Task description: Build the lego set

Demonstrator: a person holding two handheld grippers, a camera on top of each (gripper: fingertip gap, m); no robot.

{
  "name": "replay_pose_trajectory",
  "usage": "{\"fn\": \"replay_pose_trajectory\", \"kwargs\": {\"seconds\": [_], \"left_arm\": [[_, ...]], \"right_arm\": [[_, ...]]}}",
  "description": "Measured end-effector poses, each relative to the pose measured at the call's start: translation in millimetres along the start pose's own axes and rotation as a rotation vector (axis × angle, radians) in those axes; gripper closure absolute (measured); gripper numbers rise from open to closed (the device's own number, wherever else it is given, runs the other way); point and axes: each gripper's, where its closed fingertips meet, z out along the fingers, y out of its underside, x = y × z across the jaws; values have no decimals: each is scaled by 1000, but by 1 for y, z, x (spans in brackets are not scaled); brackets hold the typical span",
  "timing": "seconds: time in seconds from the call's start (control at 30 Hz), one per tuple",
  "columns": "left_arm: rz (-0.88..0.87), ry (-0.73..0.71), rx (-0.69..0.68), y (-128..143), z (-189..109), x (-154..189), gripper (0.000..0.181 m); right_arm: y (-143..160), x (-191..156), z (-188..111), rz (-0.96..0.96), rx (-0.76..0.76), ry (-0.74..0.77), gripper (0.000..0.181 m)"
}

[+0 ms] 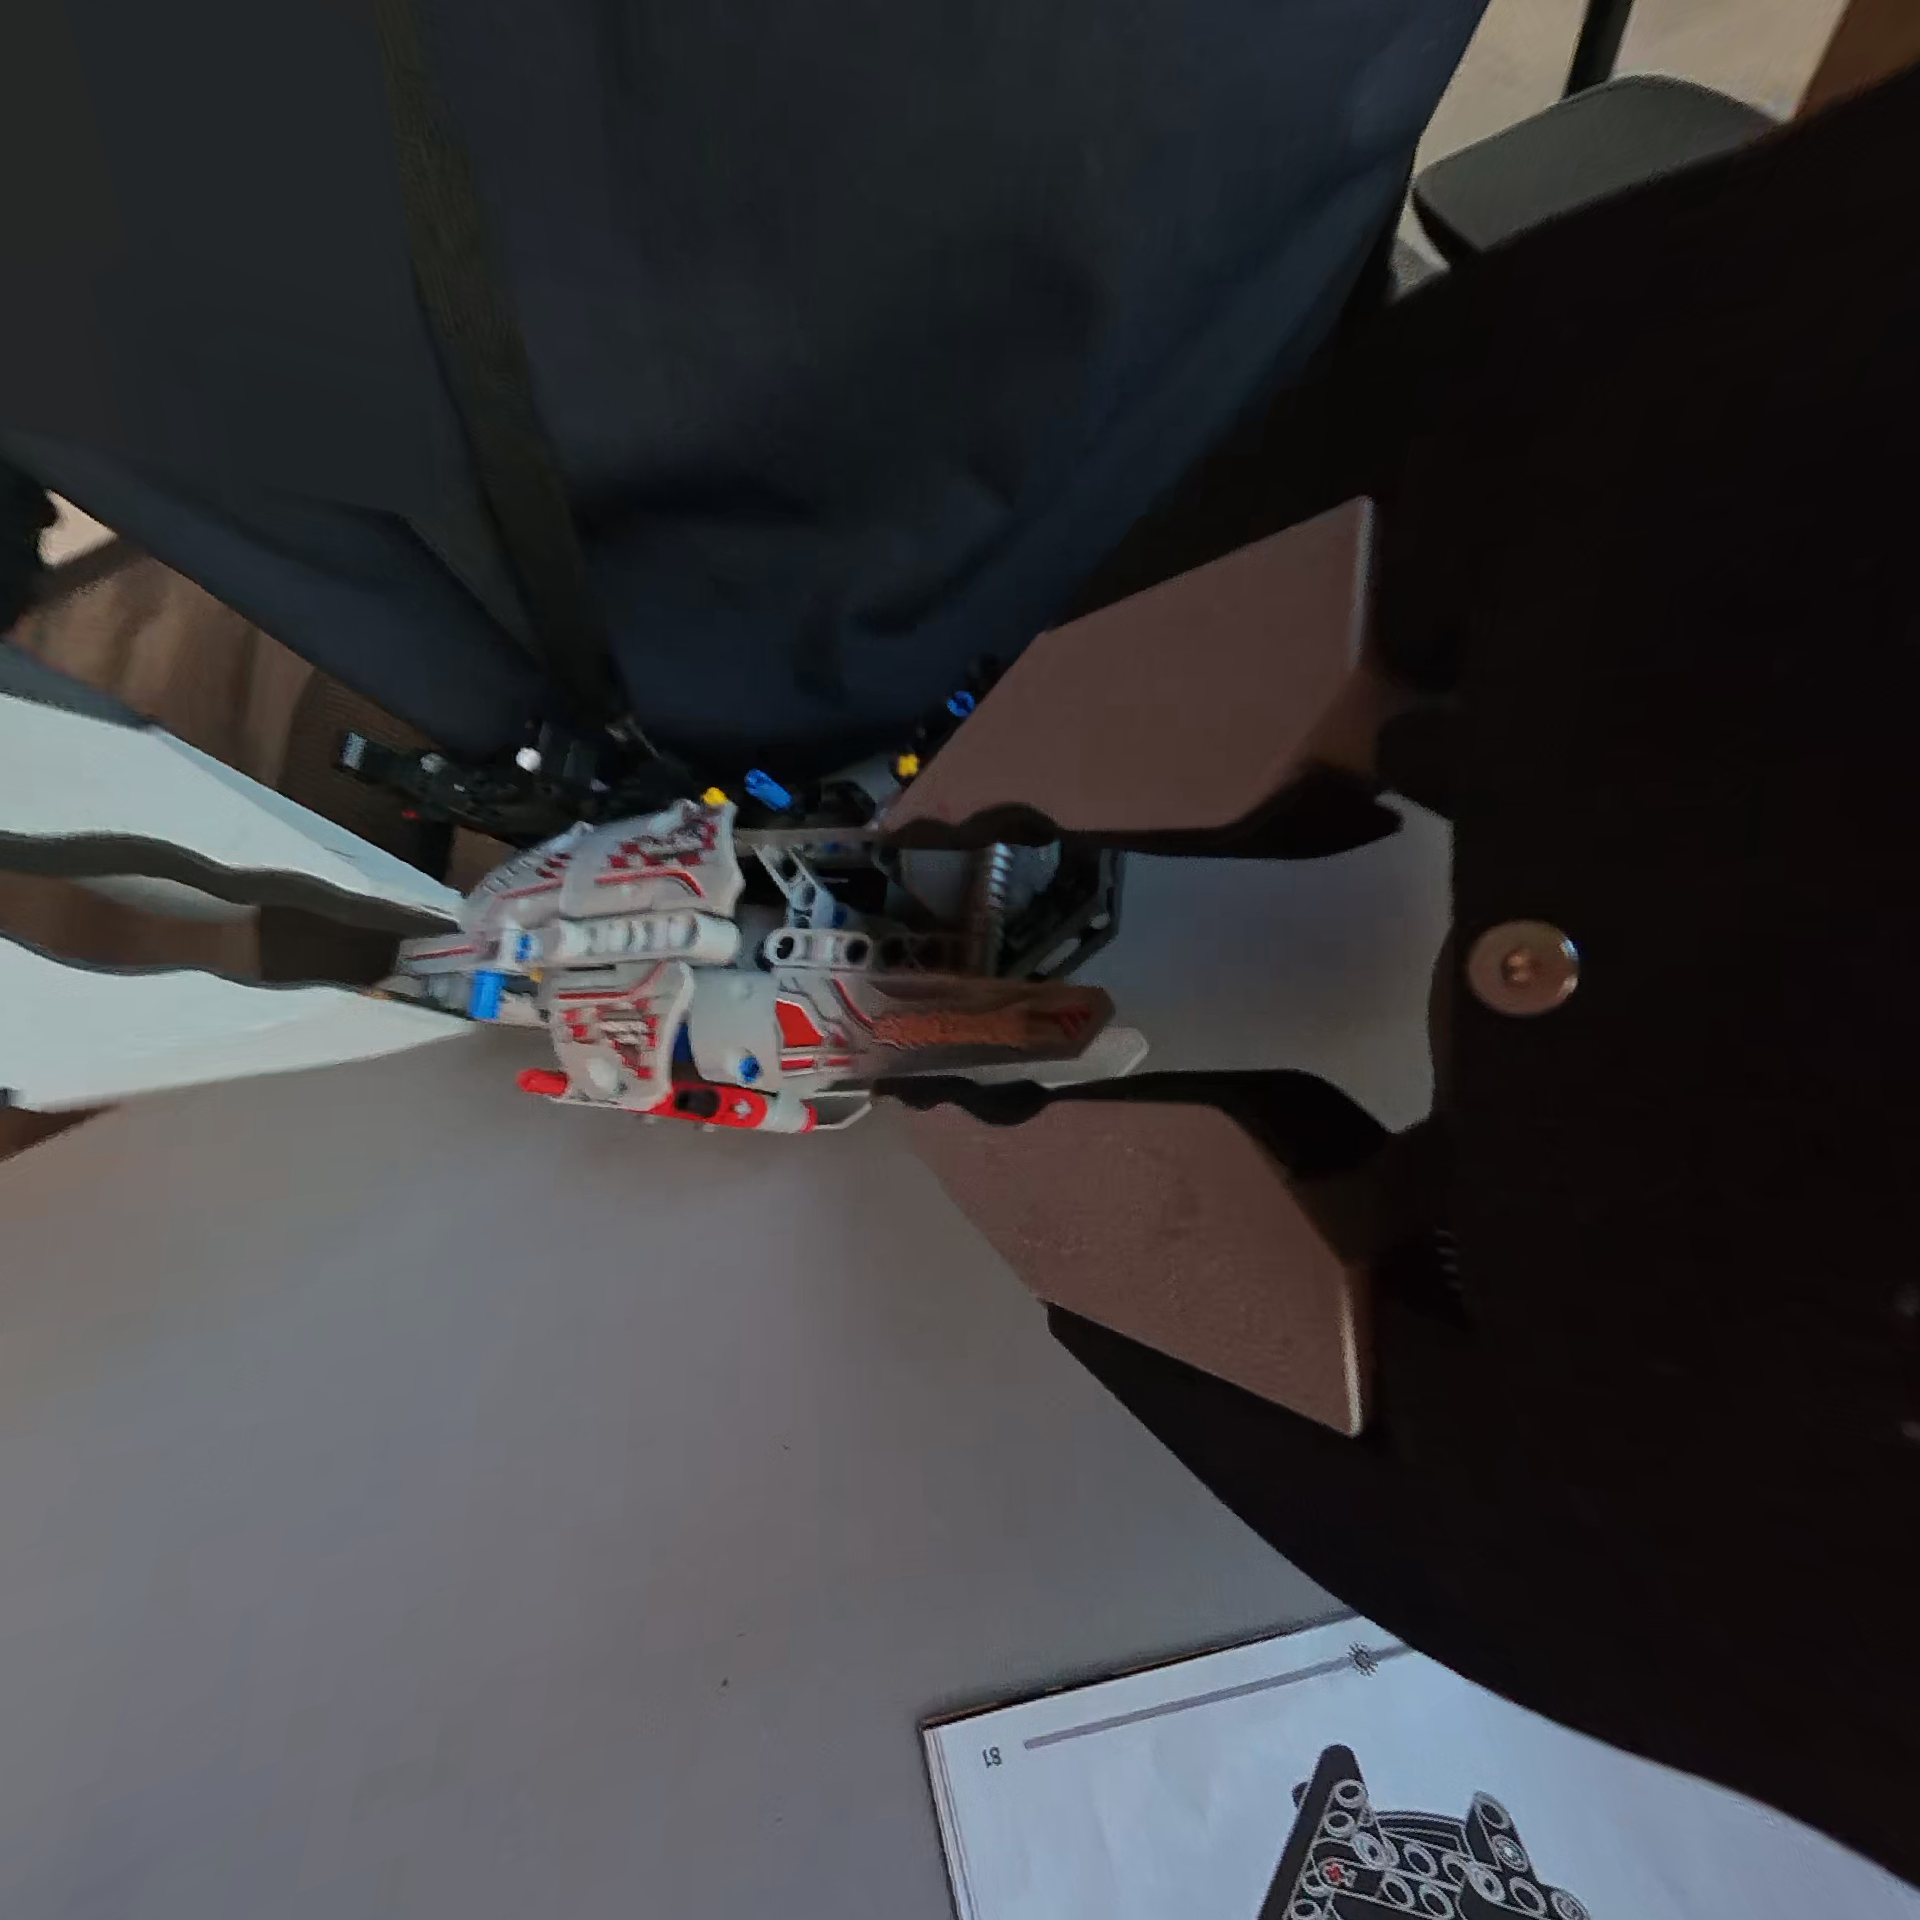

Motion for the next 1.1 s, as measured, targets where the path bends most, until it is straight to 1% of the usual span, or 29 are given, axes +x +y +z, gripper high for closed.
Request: {"fn": "replay_pose_trajectory", "kwargs": {"seconds": [0.03, 0.07, 0.13, 0.17, 0.23, 0.3, 0.37, 0.43, 0.5, 0.7, 0.83, 0.97, 1.03, 1.1], "left_arm": [[5, -7, 28, -5, -2, 2, 139], [9, -17, 50, -9, -3, 4, 137], [9, -48, 87, -17, -5, 5, 123], [12, -59, 104, -21, -4, 5, 120], [28, -56, 155, -34, -2, 10, 118], [28, -44, 179, -42, 4, 15, 125], [33, -50, 145, -38, 13, 15, 128], [55, -97, 137, -36, 16, 9, 136], [53, -107, 139, -35, 16, 8, 141], [67, -142, 133, -32, 15, 9, 140], [77, -168, 123, -31, 17, 10, 131], [74, -188, 124, -28, 18, 10, 129], [90, -217, 120, -26, 12, 10, 128], [55, -216, 145, -23, 0, 11, 127]], "right_arm": [[0, 0, 0, 1, -5, -7, 167], [0, 0, 0, -3, -16, -10, 167], [0, 0, 1, -22, -50, -10, 167], [0, -1, 1, -30, -67, -13, 167], [-1, -1, 3, -35, -94, -27, 167], [-2, -2, 4, -42, -113, -36, 167], [-2, -2, 4, -47, -131, -41, 167], [-2, -3, 4, -42, -142, -54, 167], [-2, -4, 4, -58, -157, -65, 167], [-3, -4, 6, -95, -232, -54, 167], [-2, -4, 6, -107, -263, -31, 167], [-3, -5, 7, -147, -284, -1, 167], [-3, -5, 7, -150, -281, 9, 167], [-3, -4, 7, -146, -274, 13, 167]]}}
